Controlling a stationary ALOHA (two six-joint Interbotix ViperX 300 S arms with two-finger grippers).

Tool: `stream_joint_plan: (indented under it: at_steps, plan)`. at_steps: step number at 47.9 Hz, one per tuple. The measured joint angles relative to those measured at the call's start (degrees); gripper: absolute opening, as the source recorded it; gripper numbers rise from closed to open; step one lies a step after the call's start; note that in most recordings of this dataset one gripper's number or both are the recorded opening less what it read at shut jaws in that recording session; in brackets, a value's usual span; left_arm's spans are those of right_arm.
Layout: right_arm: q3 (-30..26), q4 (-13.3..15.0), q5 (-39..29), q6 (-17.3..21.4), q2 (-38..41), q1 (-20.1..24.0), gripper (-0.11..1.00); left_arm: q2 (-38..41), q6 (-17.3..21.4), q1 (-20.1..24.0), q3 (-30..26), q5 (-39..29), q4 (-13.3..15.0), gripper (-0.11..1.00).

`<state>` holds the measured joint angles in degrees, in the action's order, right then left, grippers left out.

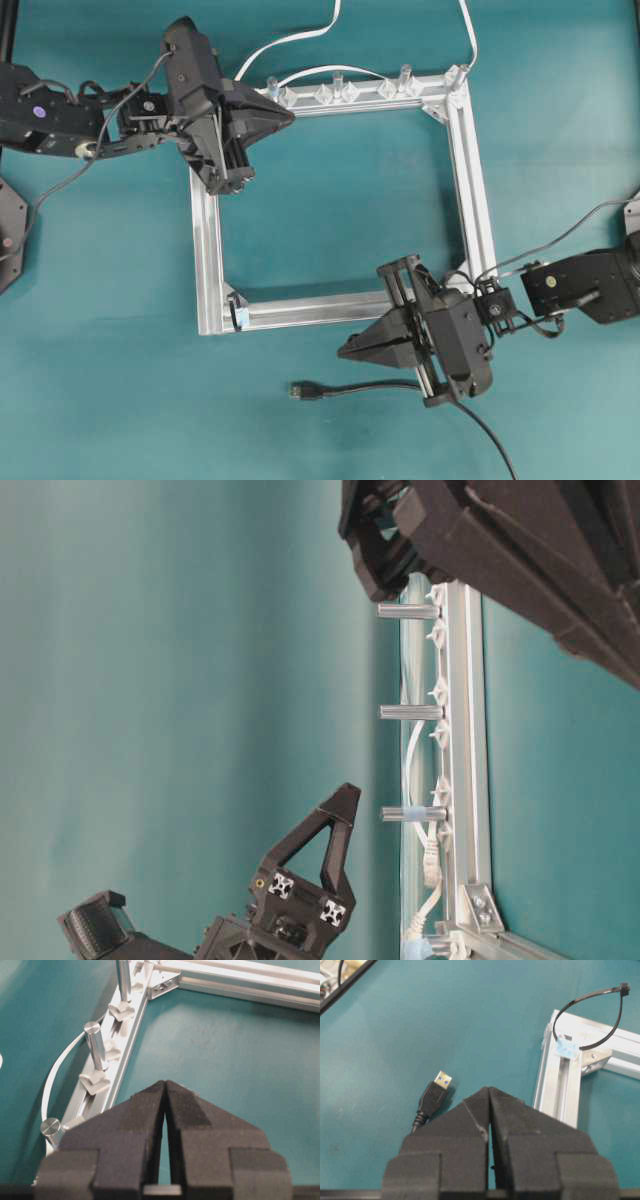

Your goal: Insert the wire through the string loop located on the left side.

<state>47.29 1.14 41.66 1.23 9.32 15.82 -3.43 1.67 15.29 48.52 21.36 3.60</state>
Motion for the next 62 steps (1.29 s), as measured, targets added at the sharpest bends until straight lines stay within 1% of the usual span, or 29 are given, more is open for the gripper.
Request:
stream_joint_plan:
  at_steps: [6, 8, 9, 12, 13, 20, 21, 22, 27, 31, 35, 39, 42, 56, 62]
  plan:
    - [-0.53, -0.7, -0.88, 0.0, 0.0, 0.18, 0.37, -0.09, -0.09, -0.09, 0.0, -0.09, -0.09, 0.01]
    - [-0.7, -1.23, -0.97, 0.09, 0.0, 0.26, 0.43, 0.0, 0.0, -0.26, 0.0, -0.09, -0.09, 0.02]
    - [-0.79, -1.58, -1.05, 0.09, 0.0, 0.26, 0.45, 0.0, -0.09, -0.35, 0.0, -0.09, 0.0, 0.05]
    - [-0.88, -2.55, -1.23, 0.18, 0.09, 0.44, 0.46, 0.0, -0.09, -0.7, 0.0, -0.26, 0.0, 0.2]
    - [-0.88, -2.81, -1.32, 0.18, 0.0, 0.53, 0.46, 0.0, -0.09, -0.88, 0.0, -0.35, -0.09, 0.27]
    - [-0.97, -3.78, -1.32, 0.18, 0.0, 1.41, 0.46, -0.09, 0.0, -1.32, 0.0, -1.23, 0.0, 0.69]
    - [-0.97, -3.87, -1.32, 0.18, 0.0, 1.67, 0.46, 0.0, -0.09, -1.41, 0.0, -1.32, -0.09, 0.74]
    - [-0.97, -3.87, -1.32, 0.18, 0.0, 1.76, 0.47, 0.0, -0.09, -1.49, 0.0, -1.41, 0.0, 0.75]
    - [-1.23, -4.39, -1.32, 0.18, 0.0, 2.29, 0.47, 0.0, -0.09, -1.58, 0.0, -1.49, 0.0, 0.74]
    - [-1.41, -4.92, -1.58, 0.18, 0.0, 2.46, 0.51, 0.0, -0.09, -1.58, 0.0, -1.58, -0.09, 0.77]
    - [-1.41, -5.54, -2.37, 0.18, 0.0, 2.46, 0.6, 0.0, -0.09, -1.76, 0.0, -1.67, -0.09, 0.83]
    - [-1.41, -5.98, -3.25, 0.18, 0.0, 2.46, 0.75, -0.09, -0.09, -1.76, -0.09, -2.11, 0.0, 0.89]
    - [-1.49, -6.15, -3.87, 0.18, 0.0, 2.46, 0.8, -0.09, -0.09, -1.76, -0.09, -3.08, -0.09, 0.9]
    - [-2.02, -6.24, -5.36, 0.18, 0.0, 2.46, 0.81, -0.09, -0.09, -2.11, -0.09, -5.1, 0.0, 0.9]
    - [-2.11, -7.12, -5.36, 0.18, 0.0, 2.46, 0.81, -0.09, -0.09, -2.37, -0.09, -5.1, 0.0, 0.9]
